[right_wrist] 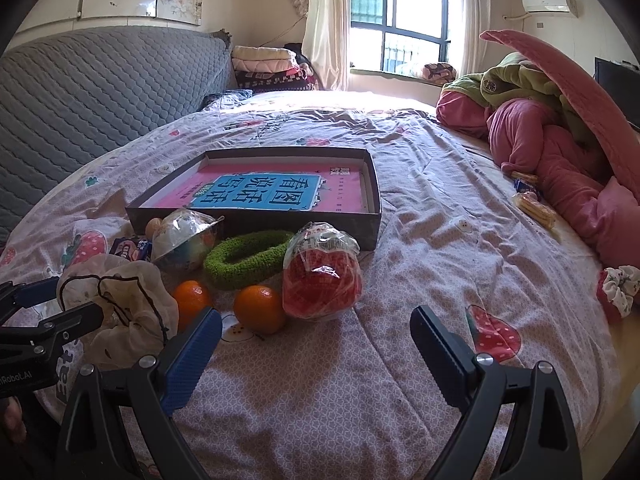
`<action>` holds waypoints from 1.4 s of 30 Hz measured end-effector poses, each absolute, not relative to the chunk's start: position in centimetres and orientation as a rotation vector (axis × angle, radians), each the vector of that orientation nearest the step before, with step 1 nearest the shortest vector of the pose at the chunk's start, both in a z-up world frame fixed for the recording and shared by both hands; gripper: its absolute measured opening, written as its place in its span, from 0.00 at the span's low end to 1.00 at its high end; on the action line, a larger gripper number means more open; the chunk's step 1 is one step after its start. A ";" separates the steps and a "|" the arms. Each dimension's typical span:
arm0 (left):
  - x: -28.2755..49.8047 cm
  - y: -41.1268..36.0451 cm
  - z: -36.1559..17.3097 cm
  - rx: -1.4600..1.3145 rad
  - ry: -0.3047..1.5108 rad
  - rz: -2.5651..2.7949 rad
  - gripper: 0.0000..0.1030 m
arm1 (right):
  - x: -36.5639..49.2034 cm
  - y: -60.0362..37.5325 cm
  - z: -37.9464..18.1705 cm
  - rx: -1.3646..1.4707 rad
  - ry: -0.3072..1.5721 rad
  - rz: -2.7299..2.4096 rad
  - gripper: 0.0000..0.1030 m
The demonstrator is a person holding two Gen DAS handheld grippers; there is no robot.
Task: Organize objects
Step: 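Move left tool to the cream drawstring bag while right tool approaches the red netted bag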
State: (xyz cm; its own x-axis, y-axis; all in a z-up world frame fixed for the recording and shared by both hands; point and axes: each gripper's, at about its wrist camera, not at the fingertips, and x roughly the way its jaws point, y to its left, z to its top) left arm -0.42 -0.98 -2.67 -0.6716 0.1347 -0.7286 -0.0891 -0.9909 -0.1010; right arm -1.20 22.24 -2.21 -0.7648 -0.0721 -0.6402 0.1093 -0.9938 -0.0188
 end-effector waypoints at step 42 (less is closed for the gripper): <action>-2.1 3.1 -4.5 -1.309 -0.229 2.634 0.51 | -7.8 23.7 -4.0 1.283 -0.039 -2.753 0.65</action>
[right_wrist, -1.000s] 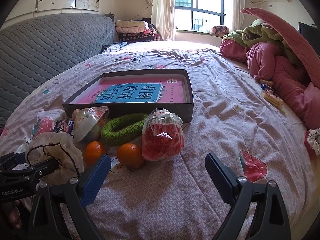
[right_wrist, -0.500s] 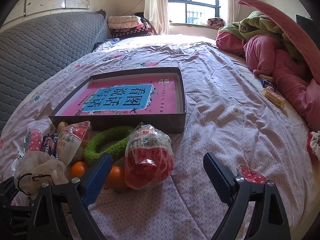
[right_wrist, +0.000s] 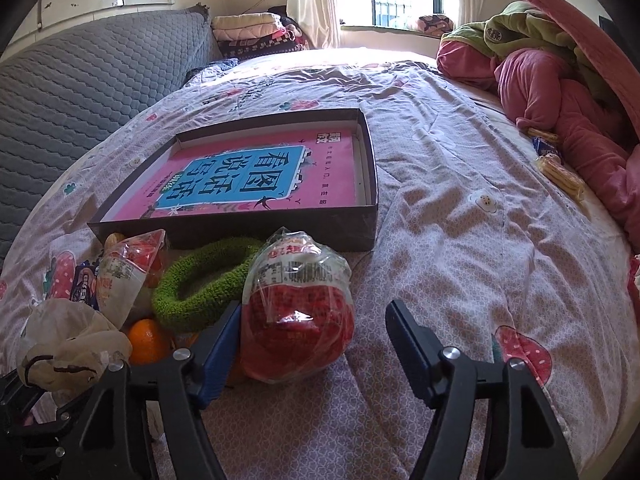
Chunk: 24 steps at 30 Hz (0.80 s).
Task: Organize objects
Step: 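Close left tool on the cream drawstring bag while right tool grasps the red netted bag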
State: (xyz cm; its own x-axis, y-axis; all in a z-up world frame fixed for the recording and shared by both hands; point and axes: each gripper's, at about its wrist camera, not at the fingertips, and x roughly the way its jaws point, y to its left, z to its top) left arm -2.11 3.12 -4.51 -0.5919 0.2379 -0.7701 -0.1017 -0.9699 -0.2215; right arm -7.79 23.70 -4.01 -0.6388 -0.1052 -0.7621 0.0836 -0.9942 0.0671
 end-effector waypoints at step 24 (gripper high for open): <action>-1.7 2.0 -2.8 -1.183 -0.361 2.588 0.16 | -6.7 23.3 -2.4 1.143 -0.032 -2.784 0.49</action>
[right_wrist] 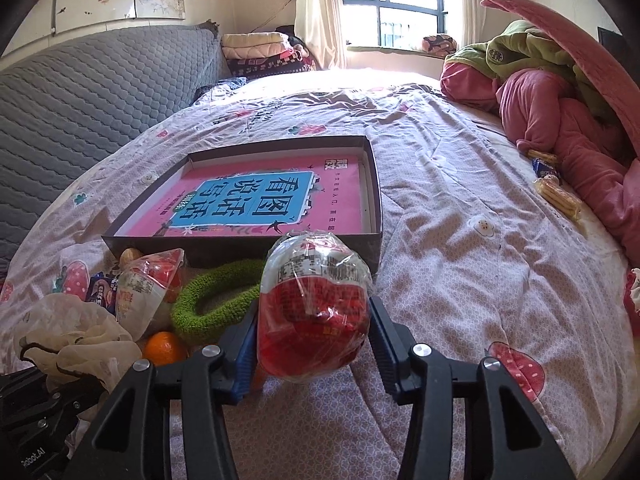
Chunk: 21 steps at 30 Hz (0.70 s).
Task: Organize objects
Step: 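Close left tool on the cream drawstring bag while right tool grasps the red netted bag, then lift and carry both held bags over the pink book in the tray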
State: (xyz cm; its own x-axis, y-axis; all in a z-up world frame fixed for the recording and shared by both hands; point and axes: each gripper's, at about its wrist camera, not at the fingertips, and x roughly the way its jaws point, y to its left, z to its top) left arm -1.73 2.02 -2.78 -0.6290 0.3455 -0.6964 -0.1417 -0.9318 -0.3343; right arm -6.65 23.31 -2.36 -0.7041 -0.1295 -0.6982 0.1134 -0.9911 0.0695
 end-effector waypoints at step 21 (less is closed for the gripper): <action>-2.0 1.7 2.0 -1.013 -0.243 2.771 0.15 | -5.6 22.7 0.1 0.974 -0.055 -2.799 0.49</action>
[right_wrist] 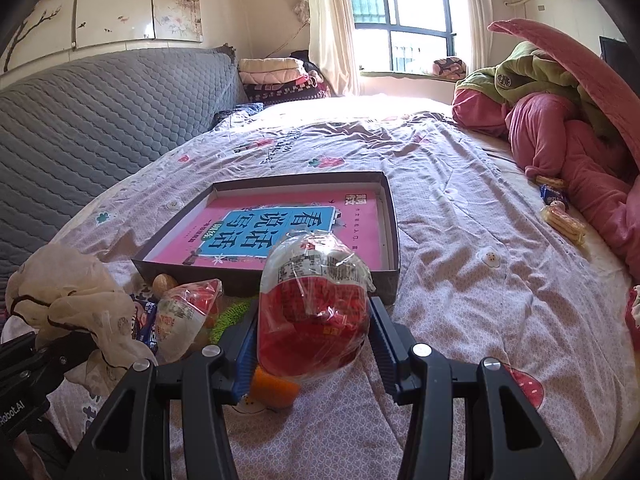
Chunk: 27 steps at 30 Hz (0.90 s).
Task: Organize objects
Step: 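Lift and carry both held bags over the pink book in the tray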
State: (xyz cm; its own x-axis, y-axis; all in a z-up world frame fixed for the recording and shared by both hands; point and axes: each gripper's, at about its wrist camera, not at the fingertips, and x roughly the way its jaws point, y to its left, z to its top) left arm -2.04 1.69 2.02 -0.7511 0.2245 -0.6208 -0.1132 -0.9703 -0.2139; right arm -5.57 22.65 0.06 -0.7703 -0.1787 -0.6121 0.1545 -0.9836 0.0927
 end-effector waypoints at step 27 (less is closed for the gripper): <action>-10.7 3.0 6.2 -0.951 -0.121 2.849 0.15 | -7.8 21.1 2.6 0.865 -0.033 -2.834 0.49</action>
